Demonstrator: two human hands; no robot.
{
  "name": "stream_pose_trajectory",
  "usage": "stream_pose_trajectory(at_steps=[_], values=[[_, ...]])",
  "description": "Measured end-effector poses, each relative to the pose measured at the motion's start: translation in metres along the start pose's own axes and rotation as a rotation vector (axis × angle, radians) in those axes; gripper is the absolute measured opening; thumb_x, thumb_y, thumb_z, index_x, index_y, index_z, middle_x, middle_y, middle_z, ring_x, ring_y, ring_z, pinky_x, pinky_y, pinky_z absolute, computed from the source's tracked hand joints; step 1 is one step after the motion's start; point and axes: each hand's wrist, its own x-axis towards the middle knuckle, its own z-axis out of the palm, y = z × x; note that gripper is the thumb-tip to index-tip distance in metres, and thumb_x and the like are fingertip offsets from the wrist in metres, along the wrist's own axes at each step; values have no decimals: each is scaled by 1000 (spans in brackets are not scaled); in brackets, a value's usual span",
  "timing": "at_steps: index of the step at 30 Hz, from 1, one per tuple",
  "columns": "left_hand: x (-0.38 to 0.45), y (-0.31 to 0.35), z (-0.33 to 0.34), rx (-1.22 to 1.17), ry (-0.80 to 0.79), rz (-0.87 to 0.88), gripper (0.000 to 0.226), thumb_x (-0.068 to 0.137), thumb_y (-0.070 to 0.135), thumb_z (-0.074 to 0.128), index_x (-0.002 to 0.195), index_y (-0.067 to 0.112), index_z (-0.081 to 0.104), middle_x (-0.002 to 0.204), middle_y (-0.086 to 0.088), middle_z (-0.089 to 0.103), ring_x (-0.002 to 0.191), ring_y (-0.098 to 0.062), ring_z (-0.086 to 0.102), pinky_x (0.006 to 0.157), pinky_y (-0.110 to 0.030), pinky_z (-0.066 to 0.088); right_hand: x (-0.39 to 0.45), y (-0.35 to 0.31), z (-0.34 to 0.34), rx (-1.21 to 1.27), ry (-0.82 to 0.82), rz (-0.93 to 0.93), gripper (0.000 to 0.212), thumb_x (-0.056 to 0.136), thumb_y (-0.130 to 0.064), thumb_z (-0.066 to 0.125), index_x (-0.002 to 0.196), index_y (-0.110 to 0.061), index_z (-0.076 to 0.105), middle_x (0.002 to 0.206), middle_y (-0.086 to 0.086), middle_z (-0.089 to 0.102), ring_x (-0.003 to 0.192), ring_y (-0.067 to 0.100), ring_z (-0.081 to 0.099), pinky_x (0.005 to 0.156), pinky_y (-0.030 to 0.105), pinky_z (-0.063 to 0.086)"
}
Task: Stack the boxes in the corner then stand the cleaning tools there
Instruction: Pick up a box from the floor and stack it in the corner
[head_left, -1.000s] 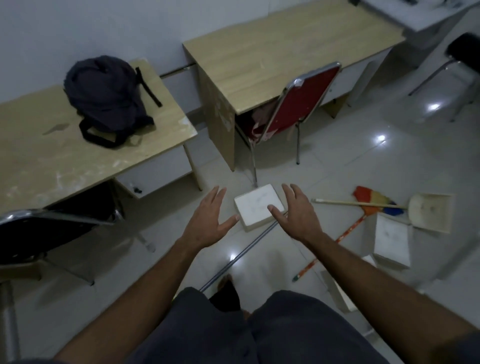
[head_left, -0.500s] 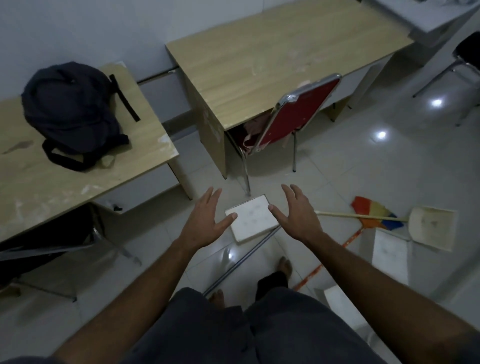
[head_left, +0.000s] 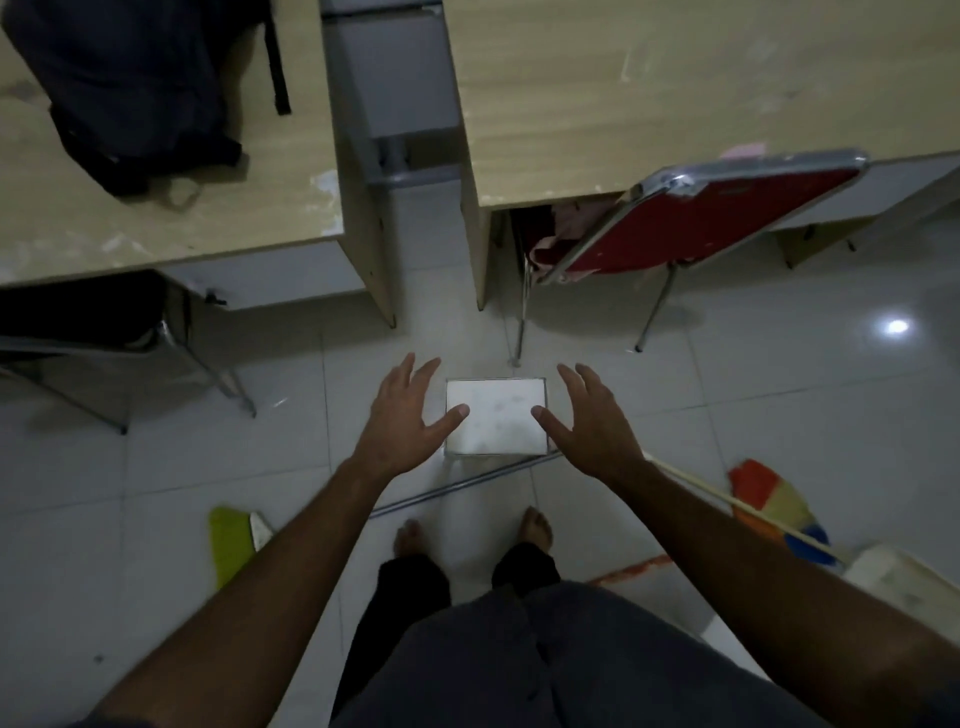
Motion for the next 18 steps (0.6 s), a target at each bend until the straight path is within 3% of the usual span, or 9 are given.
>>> stream_pose_trajectory(at_steps=[9,18], values=[[66,-48,89,-57,-71,-60,82,87,72,55,155,37,26,168,-4,11,152,-30,13,121,-54,21,65,71,81,14,-60,47,80,95,-64,49,158,-24,22,165,10,20,145,34,31,113,51,34],[135,-134,225,-103,-180,-163,86,84,72,58,156,40,23,168,-3,4,154,-26,6,121,-48,17,126,160,203,40,-83,89,85,91,-72,47,158,-30,15,167,8,15,148,34,27,111,60,38]])
